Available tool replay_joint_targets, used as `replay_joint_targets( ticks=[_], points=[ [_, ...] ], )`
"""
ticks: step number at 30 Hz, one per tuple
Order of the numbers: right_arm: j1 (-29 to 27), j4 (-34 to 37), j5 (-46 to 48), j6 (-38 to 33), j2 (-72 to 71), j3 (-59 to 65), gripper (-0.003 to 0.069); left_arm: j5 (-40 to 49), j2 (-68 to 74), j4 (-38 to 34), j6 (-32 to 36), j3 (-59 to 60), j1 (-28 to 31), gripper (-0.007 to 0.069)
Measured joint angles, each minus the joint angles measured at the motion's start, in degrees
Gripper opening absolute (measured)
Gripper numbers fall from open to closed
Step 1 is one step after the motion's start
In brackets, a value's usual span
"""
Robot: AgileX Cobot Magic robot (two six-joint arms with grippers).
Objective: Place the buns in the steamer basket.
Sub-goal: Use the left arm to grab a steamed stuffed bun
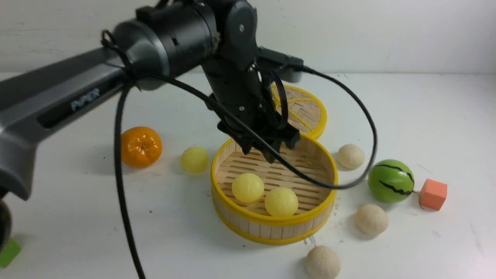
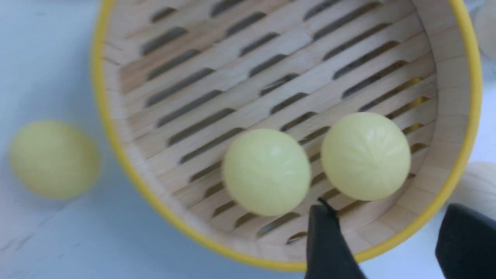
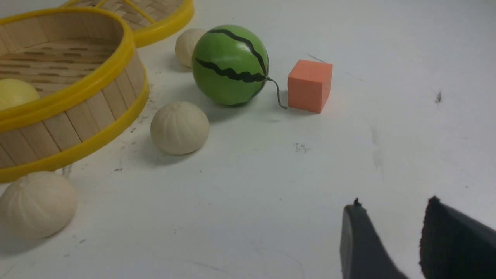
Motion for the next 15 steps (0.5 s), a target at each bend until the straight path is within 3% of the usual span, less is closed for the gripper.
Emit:
replay_joint_targets(
  ticks=[2,3,4,5,7,12,15],
  points=[
    [0.0,0.0,0.0,0.0,0.0,0.0,0.0239,0.0,-0.1,1.2,-0.8,0.0,2.5,0.0276],
    [0.0,0.0,0.0,0.0,0.0,0.0,0.0239,-0.6,1.0,1.6,-1.6,-0.1,5.9,0.0173],
    [0.0,0.0,0.0,0.0,0.0,0.0,0.0239,-0.9,1.3,1.6,-1.7,-0.1,6.7,0.0161],
    [0.0,0.0,0.0,0.0,0.0,0.0,0.0239,-2.5,3.2,1.6,-2.0,-0.1,9.8,0.0073],
    [0.0,0.0,0.0,0.0,0.0,0.0,0.0239,-4.3,5.8,1.6,-1.5,-0.1,12.1,0.0001],
    [0.0,0.0,0.0,0.0,0.0,0.0,0.0239,-8.6,10.6,0.3,0.7,0.1,14.3,-0.0004],
    [0.0,0.0,0.0,0.0,0.0,0.0,0.0239,-11.8,12.2,0.6,0.9,0.1,14.3,0.0076]
  ],
)
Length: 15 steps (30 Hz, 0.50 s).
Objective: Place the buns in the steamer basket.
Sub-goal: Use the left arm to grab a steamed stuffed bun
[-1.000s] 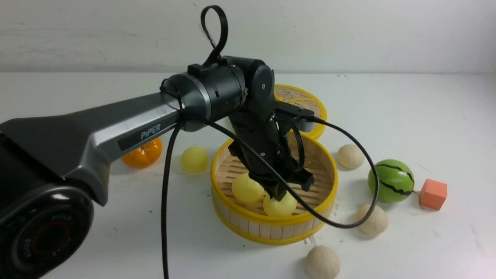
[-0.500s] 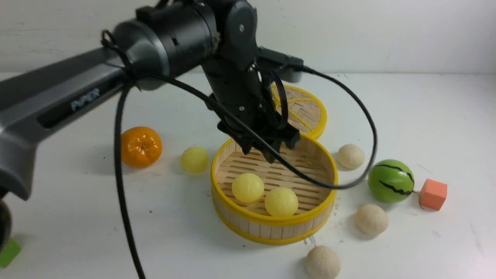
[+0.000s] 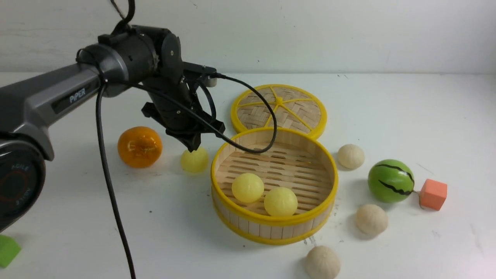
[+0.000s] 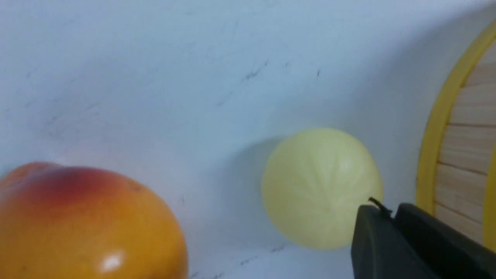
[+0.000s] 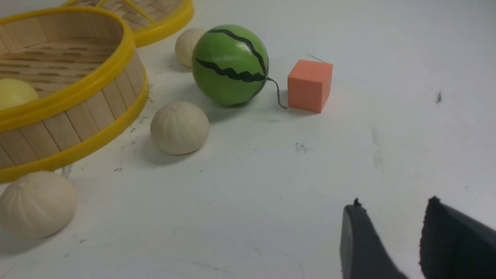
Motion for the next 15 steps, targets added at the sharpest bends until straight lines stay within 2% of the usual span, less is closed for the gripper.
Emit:
replay_joint_targets(
  ticks=[6,10,15],
  points=[
    [0.0,0.0,0.0,0.0,0.0,0.0,0.0239,-2.2,1.8,0.8,0.1,0.0,0.0,0.0251],
    [0.0,0.0,0.0,0.0,0.0,0.0,0.0239,-2.5,2.7,1.4,0.1,0.0,0.0,0.0272],
    [0.0,0.0,0.0,0.0,0.0,0.0,0.0239,-4.0,3.3,3.1,0.1,0.0,0.0,0.0247]
  ],
)
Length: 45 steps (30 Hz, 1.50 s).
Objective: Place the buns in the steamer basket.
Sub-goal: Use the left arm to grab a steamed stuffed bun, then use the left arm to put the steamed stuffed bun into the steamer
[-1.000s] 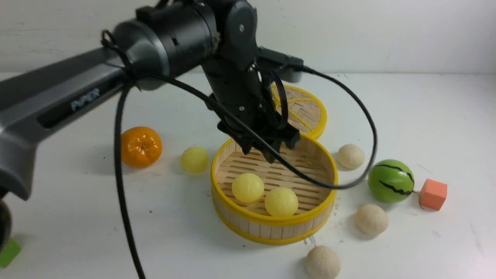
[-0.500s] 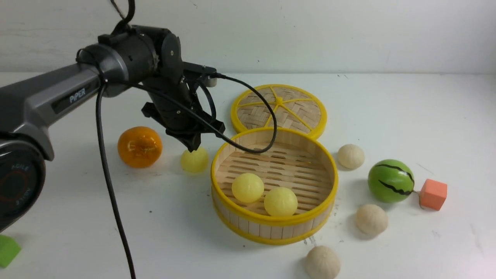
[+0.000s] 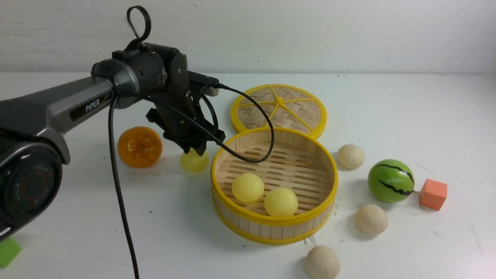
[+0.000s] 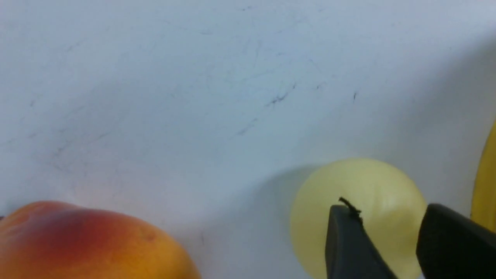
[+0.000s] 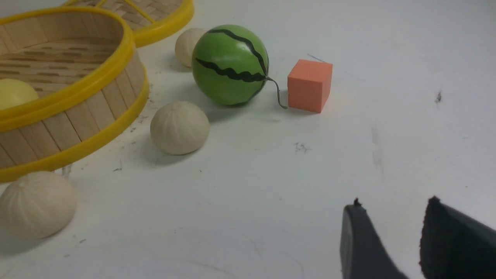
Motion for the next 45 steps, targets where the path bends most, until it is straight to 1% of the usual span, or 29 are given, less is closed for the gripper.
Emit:
replay_joint_targets(
  ticks=[7,10,11,12,13,14,15,16,22,24,27,30,32,36,39,43,45],
  points=[
    [0.0,0.0,0.0,0.0,0.0,0.0,0.0239,-1.2,1.2,0.8,0.0,0.0,0.0,0.0227],
    [0.0,0.0,0.0,0.0,0.0,0.0,0.0239,-1.2,1.3,0.8,0.0,0.0,0.0,0.0204],
    [0.0,0.0,0.0,0.0,0.0,0.0,0.0239,-0.8,1.3,0.5,0.0,0.0,0.0,0.0172],
    [0.0,0.0,0.0,0.0,0.0,0.0,0.0239,-0.2,1.2,0.2,0.0,0.0,0.0,0.0115],
    [0.0,0.0,0.0,0.0,0.0,0.0,0.0239,0.0,1.2,0.1,0.0,0.0,0.0,0.0106],
    [0.0,0.0,0.0,0.0,0.0,0.0,0.0239,0.7,0.9,0.0,0.0,0.0,0.0,0.0034],
    [0.0,0.0,0.0,0.0,0.0,0.0,0.0239,1.1,0.5,0.0,0.0,0.0,0.0,-0.0003],
    [0.0,0.0,0.0,0.0,0.0,0.0,0.0239,1.2,0.4,0.0,0.0,0.0,0.0,-0.0009],
    [0.0,0.0,0.0,0.0,0.0,0.0,0.0239,5.7,-8.3,-0.8,0.3,0.1,-1.0,-0.0013],
    [0.0,0.0,0.0,0.0,0.0,0.0,0.0239,6.2,-12.2,-1.7,1.7,0.0,-2.8,-0.0013],
    [0.0,0.0,0.0,0.0,0.0,0.0,0.0239,6.3,-14.1,-4.1,3.4,-0.3,-6.4,-0.0013],
    [0.0,0.0,0.0,0.0,0.0,0.0,0.0239,5.5,-12.5,-4.6,4.1,-0.3,-9.3,-0.0013],
    [0.0,0.0,0.0,0.0,0.0,0.0,0.0239,3.8,-10.6,-3.5,4.1,-0.3,-10.6,-0.0013],
    [0.0,0.0,0.0,0.0,0.0,0.0,0.0239,1.6,-6.9,-0.8,2.9,-0.3,-10.9,-0.0013],
    [0.0,0.0,0.0,0.0,0.0,0.0,0.0239,-0.5,-4.0,2.5,1.5,-0.1,-10.8,-0.0013],
    [0.0,0.0,0.0,0.0,0.0,0.0,0.0239,-1.2,-3.0,3.5,0.5,0.0,-10.8,-0.0004],
    [0.0,0.0,0.0,0.0,0.0,0.0,0.0239,-1.4,-2.4,3.7,0.2,0.0,-10.8,0.0037]
  ],
)
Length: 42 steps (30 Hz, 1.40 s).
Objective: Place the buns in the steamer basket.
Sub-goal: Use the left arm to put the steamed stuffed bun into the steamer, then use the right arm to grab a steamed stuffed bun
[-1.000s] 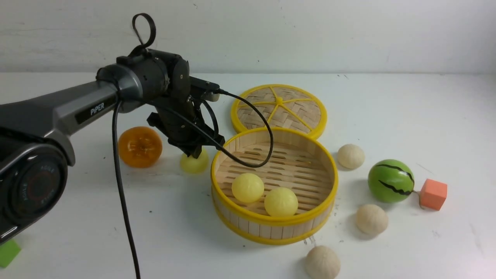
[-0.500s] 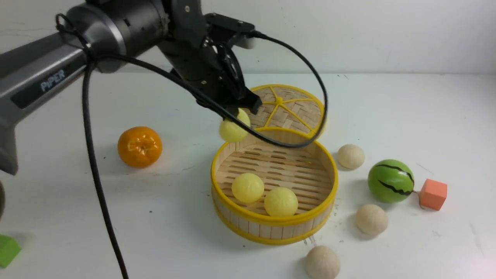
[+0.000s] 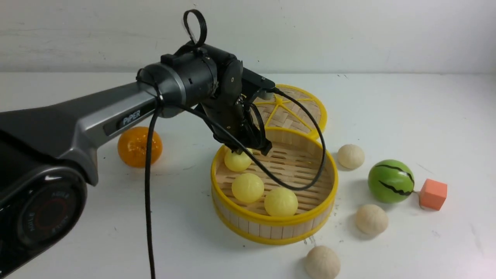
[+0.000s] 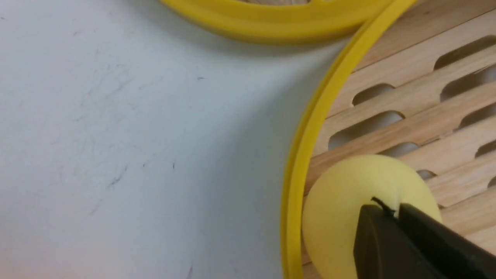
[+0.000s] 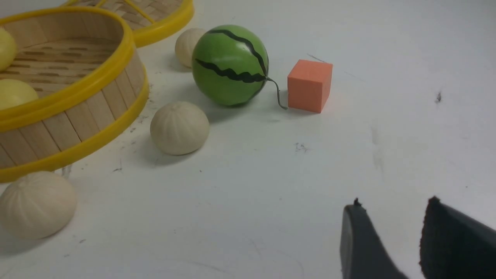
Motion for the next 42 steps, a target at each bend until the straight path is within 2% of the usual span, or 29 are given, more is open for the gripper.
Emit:
replay_joint_targets(
  ticks=[3,6,7,9,12,14,17,19,20,22,26,27,28,30,34,38,42],
  points=[
    [0.0,0.0,0.0,0.0,0.0,0.0,0.0239,0.2,0.0,0.0,0.0,0.0,0.0,0.0107],
    [0.0,0.0,0.0,0.0,0.0,0.0,0.0239,0.9,-0.4,-0.5,-0.3,0.0,0.0,0.0276],
    [0.0,0.0,0.0,0.0,0.0,0.0,0.0239,1.1,-0.4,-0.5,-0.4,0.0,0.0,0.0286],
    [0.0,0.0,0.0,0.0,0.0,0.0,0.0239,3.6,-2.7,-0.9,-1.6,0.1,0.0,0.0398],
    [0.0,0.0,0.0,0.0,0.0,0.0,0.0239,6.7,-7.0,-1.2,-2.6,0.1,-0.2,0.0441],
    [0.0,0.0,0.0,0.0,0.0,0.0,0.0239,10.4,-13.5,-1.9,-4.9,0.1,-0.7,0.0409],
    [0.0,0.0,0.0,0.0,0.0,0.0,0.0239,13.2,-22.3,-4.1,-7.8,1.6,-1.1,0.0248],
    [0.0,0.0,0.0,0.0,0.0,0.0,0.0239,13.6,-29.7,-6.3,-8.1,5.7,-1.1,0.0076],
    [0.0,0.0,0.0,0.0,0.0,0.0,0.0239,13.5,-31.7,-6.8,-8.2,8.0,-1.1,0.0029],
    [0.0,0.0,0.0,0.0,0.0,0.0,0.0239,12.1,-38.9,-7.7,-8.2,14.9,-1.1,-0.0013],
    [0.0,0.0,0.0,0.0,0.0,0.0,0.0239,3.4,-54.9,-10.9,-8.2,36.0,-1.1,-0.0013],
    [0.0,0.0,0.0,0.0,0.0,0.0,0.0239,2.3,-55.7,-11.2,-8.2,37.2,-1.1,-0.0013],
    [0.0,0.0,0.0,0.0,0.0,0.0,0.0239,-2.5,-63.5,-12.5,-8.2,48.0,-1.1,-0.0013],
    [0.0,0.0,0.0,0.0,0.0,0.0,0.0239,-6.8,-68.9,-13.7,-8.2,55.2,-1.1,-0.0013],
    [0.0,0.0,0.0,0.0,0.0,0.0,0.0239,-26.4,-88.8,-18.6,-6.1,80.1,-1.1,-0.0013],
    [0.0,0.0,0.0,0.0,0.0,0.0,0.0239,-36.3,-102.5,-20.9,-4.0,92.0,-1.1,-0.0013],
    [0.0,0.0,0.0,0.0,0.0,0.0,0.0239,-40.4,-114.4,-21.5,-3.7,99.5,-1.1,-0.0013]
  ],
)
